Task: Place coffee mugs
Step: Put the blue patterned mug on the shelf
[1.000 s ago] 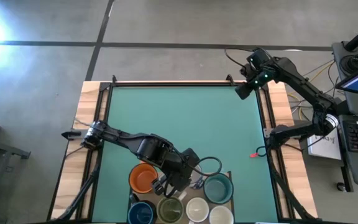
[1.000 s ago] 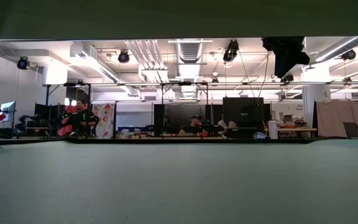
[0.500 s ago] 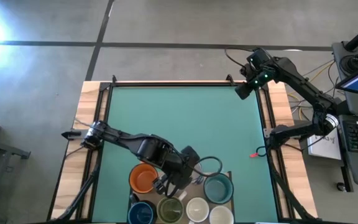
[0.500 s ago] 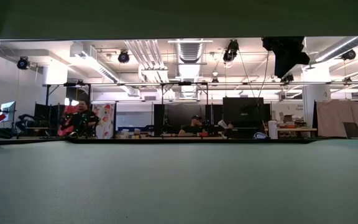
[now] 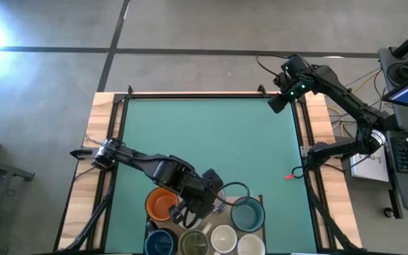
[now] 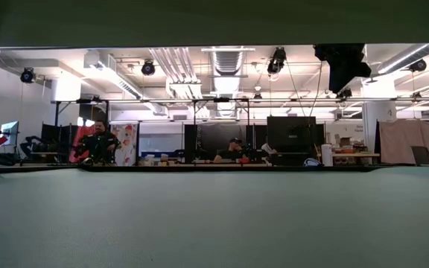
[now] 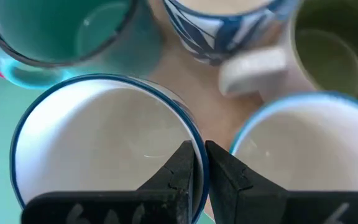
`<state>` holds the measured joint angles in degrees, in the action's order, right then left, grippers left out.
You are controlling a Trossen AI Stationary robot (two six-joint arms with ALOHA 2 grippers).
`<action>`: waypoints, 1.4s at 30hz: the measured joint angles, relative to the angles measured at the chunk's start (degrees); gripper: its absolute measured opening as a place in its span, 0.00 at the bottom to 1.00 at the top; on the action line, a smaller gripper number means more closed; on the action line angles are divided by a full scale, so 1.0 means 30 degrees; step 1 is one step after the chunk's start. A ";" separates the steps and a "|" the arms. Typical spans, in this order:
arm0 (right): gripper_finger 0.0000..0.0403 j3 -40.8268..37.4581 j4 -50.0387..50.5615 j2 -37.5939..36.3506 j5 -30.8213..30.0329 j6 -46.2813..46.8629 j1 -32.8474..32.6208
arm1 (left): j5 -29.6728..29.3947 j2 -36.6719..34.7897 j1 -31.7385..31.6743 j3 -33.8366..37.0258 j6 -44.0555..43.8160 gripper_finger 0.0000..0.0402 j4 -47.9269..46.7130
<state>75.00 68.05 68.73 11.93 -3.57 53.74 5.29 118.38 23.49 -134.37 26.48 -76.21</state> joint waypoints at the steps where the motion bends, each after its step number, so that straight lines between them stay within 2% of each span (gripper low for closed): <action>1: 0.20 0.0000 0.0000 0.0000 -0.0003 0.0000 0.0000 | 0.0040 -0.0005 0.0002 0.0000 0.0021 0.03 -0.0141; 8: 0.20 0.0000 0.0000 0.0000 0.0000 0.0000 0.0000 | -0.1040 -0.0005 -0.0121 0.0007 0.1329 0.03 -0.0429; 19: 0.20 0.0000 0.0000 0.0000 0.0003 0.0000 0.0000 | -0.1052 -0.0005 -0.0416 0.0007 0.3844 0.03 -0.0705; 42: 0.20 0.0000 -0.0007 0.0000 -0.0003 0.0000 0.0007 | -0.0710 -0.0063 -0.0375 -0.0175 0.6229 0.03 -0.0760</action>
<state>75.00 68.03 68.73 11.92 -3.57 53.76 3.16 118.19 22.36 -134.89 45.17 -78.49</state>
